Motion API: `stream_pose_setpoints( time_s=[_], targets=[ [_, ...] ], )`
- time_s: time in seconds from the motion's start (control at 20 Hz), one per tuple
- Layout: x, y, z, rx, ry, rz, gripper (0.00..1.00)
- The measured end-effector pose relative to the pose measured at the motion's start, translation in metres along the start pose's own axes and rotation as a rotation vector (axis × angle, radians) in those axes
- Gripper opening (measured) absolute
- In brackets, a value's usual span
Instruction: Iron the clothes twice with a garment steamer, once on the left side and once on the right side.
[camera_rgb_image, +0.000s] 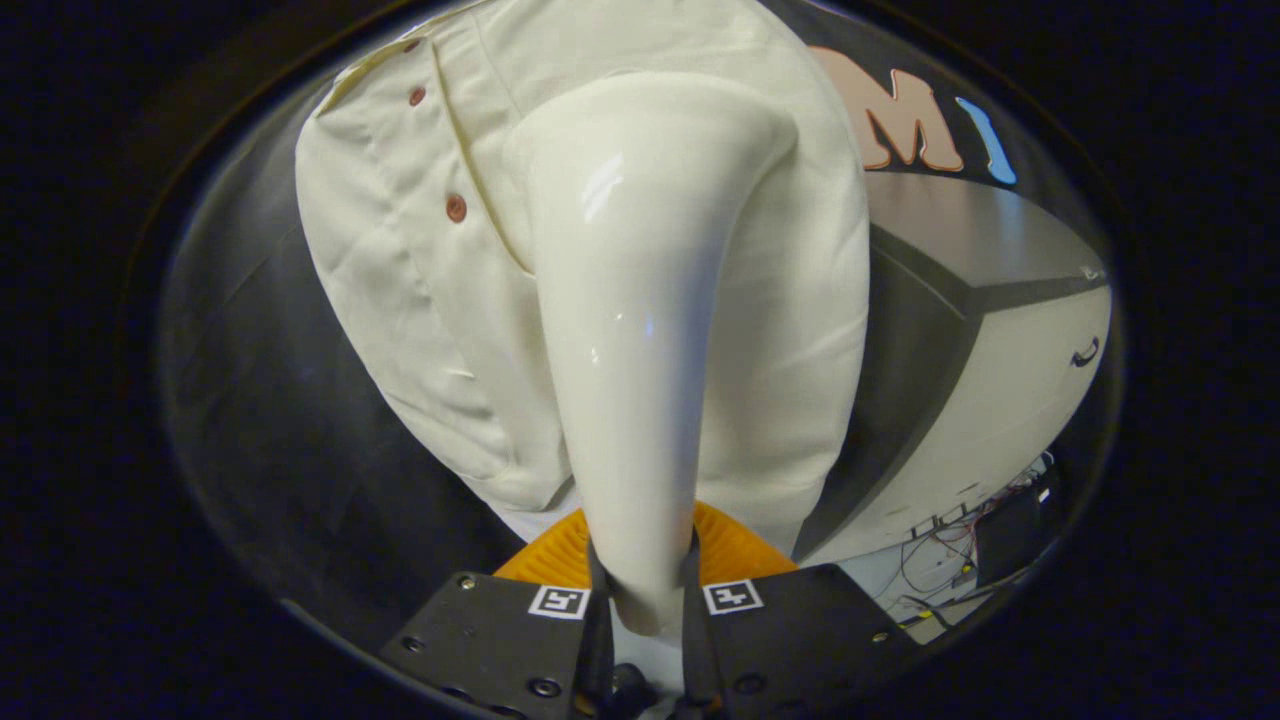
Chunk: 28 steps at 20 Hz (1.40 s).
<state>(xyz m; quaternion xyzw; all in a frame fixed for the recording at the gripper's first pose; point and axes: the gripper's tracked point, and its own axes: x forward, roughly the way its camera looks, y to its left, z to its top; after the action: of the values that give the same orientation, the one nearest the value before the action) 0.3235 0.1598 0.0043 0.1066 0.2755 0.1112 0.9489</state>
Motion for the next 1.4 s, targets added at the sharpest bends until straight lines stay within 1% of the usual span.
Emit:
stream_pose_setpoints(
  time_s=[0.25,0.4,0.6,0.8,1.0,1.15,1.25,1.4],
  targets=[
    [0.01,-0.01,-0.032,-0.008,0.059,0.003,0.27],
    [0.011,-0.012,-0.042,-0.003,0.074,0.013,0.27],
    [-0.004,-0.023,-0.056,0.029,0.093,0.037,0.27],
    [-0.017,-0.026,-0.07,0.031,0.094,0.06,0.27],
    [-0.037,-0.023,-0.082,0.043,0.084,0.08,0.27],
    [-0.059,-0.021,-0.091,0.049,0.064,0.078,0.27],
    [-0.077,-0.018,-0.092,0.063,0.032,0.071,0.27],
    [-0.112,-0.015,-0.09,0.091,-0.029,0.036,0.27]
  ],
)
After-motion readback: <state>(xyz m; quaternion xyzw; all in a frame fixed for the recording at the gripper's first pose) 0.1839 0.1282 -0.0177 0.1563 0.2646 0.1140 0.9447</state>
